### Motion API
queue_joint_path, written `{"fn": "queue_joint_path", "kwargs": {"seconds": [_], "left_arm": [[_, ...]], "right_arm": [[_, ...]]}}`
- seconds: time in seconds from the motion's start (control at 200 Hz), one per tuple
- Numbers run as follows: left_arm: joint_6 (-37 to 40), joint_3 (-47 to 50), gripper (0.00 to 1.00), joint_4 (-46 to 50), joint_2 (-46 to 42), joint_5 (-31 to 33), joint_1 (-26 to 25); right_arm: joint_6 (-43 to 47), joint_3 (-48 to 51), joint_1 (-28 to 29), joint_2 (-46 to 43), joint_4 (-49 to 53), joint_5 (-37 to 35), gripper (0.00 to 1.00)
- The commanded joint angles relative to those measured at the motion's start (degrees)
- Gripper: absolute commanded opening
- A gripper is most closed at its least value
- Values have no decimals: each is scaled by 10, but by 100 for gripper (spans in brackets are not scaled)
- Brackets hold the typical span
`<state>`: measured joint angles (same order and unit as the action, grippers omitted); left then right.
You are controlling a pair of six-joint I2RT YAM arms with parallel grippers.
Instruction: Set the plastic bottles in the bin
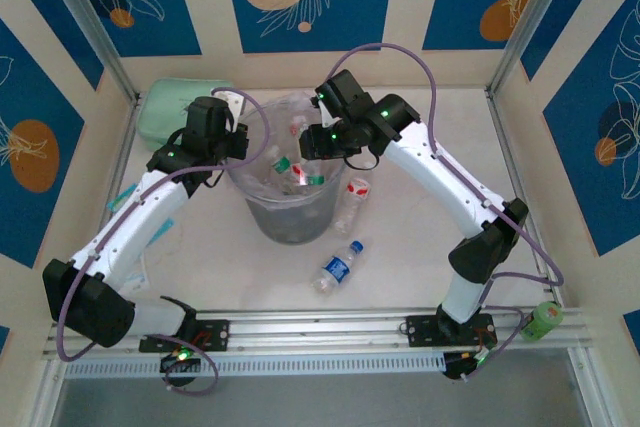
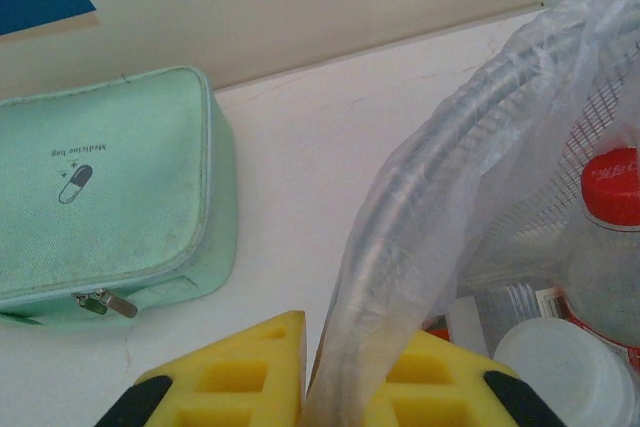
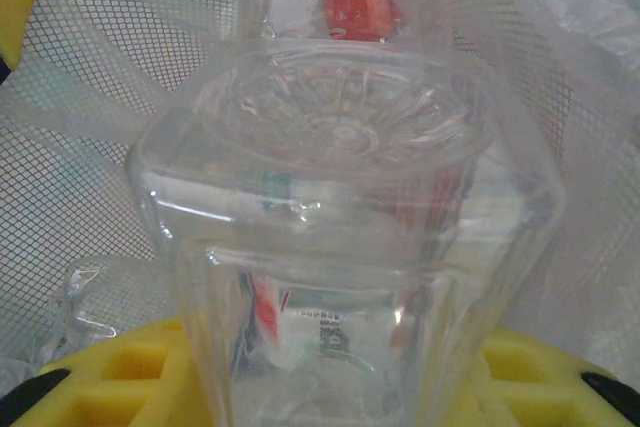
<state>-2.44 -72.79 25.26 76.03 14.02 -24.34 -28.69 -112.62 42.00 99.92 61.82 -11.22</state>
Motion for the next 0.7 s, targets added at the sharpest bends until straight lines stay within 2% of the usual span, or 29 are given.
{"fn": "queue_joint_path", "kwargs": {"seconds": [0.0, 0.035, 0.105, 0.17, 0.185, 0.225, 0.255, 0.46, 0.695], "left_arm": [[7, 24, 0, 48, 16, -6, -15], [7, 25, 0, 48, 16, -6, -15], [7, 24, 0, 48, 16, -7, -15], [7, 24, 0, 48, 17, -7, -15], [7, 24, 0, 48, 16, -7, -15], [7, 25, 0, 48, 17, -7, -15], [6, 24, 0, 47, 17, -7, -15], [6, 24, 0, 48, 19, -7, -15], [8, 24, 0, 48, 16, -4, -15]], "right_arm": [[9, -22, 1, 24, 73, -12, 16], [16, -37, 2, 19, 80, -22, 25], [32, -57, 2, 6, 82, -45, 53], [49, -72, 0, -4, 78, -54, 65], [51, -75, -1, -6, 78, -55, 71], [59, -85, -3, -8, 76, -56, 74], [64, -92, -5, -8, 75, -56, 82], [90, -169, -20, 23, 78, -57, 82], [106, -207, -44, 71, 65, -17, 58]]}}
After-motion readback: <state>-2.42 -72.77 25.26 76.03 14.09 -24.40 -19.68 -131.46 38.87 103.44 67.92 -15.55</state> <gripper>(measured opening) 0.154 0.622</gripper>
